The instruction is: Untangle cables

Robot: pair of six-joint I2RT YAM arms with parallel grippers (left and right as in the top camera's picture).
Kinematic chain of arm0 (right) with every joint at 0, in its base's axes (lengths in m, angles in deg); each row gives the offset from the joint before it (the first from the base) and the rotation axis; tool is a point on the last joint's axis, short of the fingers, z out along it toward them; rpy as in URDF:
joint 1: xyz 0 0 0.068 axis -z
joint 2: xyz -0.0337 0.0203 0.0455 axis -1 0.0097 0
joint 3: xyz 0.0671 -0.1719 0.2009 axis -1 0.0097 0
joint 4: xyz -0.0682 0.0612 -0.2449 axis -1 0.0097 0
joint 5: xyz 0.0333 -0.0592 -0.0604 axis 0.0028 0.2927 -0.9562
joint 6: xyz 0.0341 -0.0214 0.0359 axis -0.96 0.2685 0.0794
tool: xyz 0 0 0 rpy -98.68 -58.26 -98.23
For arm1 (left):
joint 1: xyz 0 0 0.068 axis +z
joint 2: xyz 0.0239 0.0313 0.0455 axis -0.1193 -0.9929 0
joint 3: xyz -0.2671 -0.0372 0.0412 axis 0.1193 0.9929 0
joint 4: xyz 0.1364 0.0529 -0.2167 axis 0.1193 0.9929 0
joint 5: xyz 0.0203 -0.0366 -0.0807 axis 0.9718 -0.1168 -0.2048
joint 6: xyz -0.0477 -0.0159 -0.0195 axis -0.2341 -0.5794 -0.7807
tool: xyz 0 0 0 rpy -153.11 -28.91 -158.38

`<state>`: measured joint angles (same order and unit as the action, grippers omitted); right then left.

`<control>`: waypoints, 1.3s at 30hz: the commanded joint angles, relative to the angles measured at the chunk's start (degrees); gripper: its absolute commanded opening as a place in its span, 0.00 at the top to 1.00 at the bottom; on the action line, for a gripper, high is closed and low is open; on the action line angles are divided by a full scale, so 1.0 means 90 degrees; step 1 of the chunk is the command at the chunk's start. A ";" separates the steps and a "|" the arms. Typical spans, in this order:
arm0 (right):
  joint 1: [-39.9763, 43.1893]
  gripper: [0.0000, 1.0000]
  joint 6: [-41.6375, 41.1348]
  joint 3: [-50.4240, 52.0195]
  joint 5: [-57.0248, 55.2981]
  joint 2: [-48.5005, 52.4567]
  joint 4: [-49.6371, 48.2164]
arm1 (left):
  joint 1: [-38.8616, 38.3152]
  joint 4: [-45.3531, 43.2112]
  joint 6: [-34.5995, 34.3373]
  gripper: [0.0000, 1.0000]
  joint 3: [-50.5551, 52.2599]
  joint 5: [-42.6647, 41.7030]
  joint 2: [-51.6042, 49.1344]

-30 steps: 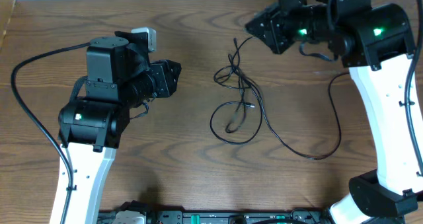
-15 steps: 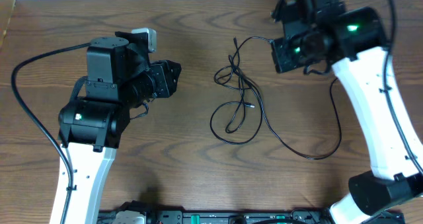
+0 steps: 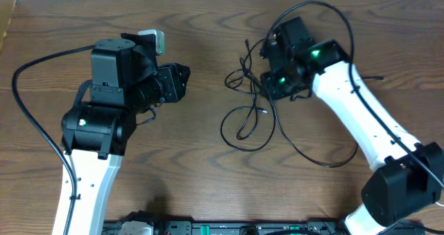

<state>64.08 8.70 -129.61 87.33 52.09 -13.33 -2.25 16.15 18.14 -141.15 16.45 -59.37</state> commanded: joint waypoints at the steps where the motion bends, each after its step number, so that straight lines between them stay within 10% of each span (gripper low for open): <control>1: -0.0194 0.60 0.0097 0.0277 0.0238 0.0012 -0.0223 | 0.0017 -0.0002 0.0104 0.55 0.0027 0.0041 0.0073; 30: -0.1098 0.51 -0.2676 0.0981 -0.0993 0.1202 -0.1717 | 0.0017 -0.0002 0.0155 0.55 0.0027 0.0041 0.0073; 33: -0.1098 0.60 -0.2676 0.0981 -0.1010 0.1328 -0.1766 | 0.0017 -0.0002 0.0158 0.55 0.0027 0.0041 0.0073; 35: -0.1098 0.99 -0.2674 0.0981 -0.1022 0.1328 -0.1785 | 0.0017 -0.0002 0.0158 0.55 0.0027 0.0041 0.0073; 39: -0.1098 0.99 -0.2395 0.0962 -0.0884 0.1195 -0.1970 | 0.0017 -0.0002 0.0155 0.55 0.0027 0.0041 0.0073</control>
<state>54.40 -14.65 -121.13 78.89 64.07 -29.98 -2.25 16.11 18.51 -141.15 16.45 -59.37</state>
